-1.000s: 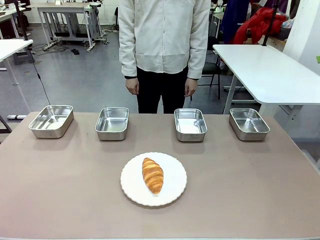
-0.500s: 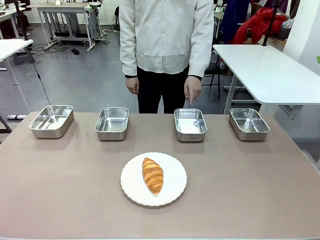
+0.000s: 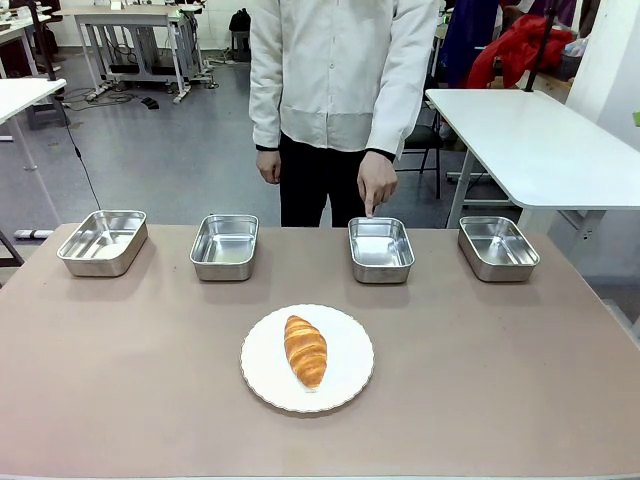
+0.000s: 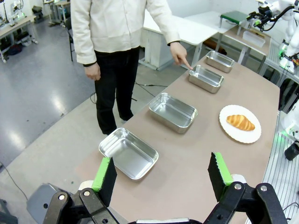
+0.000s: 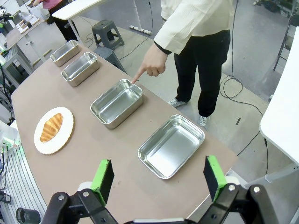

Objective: Place the bread in the container.
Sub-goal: Place the Butter Roll into the Airtight Container indicated by the human.

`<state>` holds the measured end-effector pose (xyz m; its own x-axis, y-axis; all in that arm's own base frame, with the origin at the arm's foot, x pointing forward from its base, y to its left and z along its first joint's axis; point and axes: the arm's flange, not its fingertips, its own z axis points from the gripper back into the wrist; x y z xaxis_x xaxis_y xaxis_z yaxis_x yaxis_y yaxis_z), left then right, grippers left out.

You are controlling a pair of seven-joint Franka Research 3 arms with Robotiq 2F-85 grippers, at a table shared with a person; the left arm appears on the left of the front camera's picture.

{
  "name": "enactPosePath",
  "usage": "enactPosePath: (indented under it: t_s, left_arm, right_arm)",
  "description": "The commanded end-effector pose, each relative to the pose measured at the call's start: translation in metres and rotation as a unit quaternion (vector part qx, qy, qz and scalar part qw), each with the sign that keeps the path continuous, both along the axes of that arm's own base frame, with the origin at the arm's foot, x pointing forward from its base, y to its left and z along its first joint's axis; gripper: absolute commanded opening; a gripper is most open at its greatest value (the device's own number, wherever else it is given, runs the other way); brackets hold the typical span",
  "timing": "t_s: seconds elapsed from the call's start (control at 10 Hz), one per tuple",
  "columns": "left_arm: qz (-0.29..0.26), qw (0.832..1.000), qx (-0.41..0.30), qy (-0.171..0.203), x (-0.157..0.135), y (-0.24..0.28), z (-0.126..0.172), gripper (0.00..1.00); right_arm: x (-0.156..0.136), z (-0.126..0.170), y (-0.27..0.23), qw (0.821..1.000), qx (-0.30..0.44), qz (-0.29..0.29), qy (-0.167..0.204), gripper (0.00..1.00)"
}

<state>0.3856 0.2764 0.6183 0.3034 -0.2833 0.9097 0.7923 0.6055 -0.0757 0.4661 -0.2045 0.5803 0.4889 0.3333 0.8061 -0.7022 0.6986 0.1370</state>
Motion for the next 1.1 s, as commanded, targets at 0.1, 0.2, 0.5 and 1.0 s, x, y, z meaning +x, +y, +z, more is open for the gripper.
enactPosePath:
  t_s: [0.1, 0.2, 0.5, 1.0]
  left_arm:
    - [-0.006, 1.0, -0.002, -0.008, -0.0013, 0.0003, 0.0008, 1.0]
    - [-0.006, 1.0, -0.002, -0.008, -0.0013, 0.0003, 0.0008, 1.0]
    - [-0.006, 1.0, -0.002, -0.008, -0.0013, 0.0003, 0.0008, 1.0]
    - [-0.006, 1.0, -0.002, -0.008, -0.0013, 0.0003, 0.0008, 1.0]
  right_arm:
    - [0.0001, 0.0015, 0.0017, 1.0, 0.002, 0.005, -0.004, 1.0]
    - [0.0001, 0.0015, 0.0017, 1.0, 0.002, 0.005, -0.004, 1.0]
    - [0.0001, 0.0015, 0.0017, 1.0, 0.002, 0.005, -0.004, 1.0]
    - [0.0, 0.0, 0.0, 1.0, 0.0, 0.0, 0.0, 1.0]
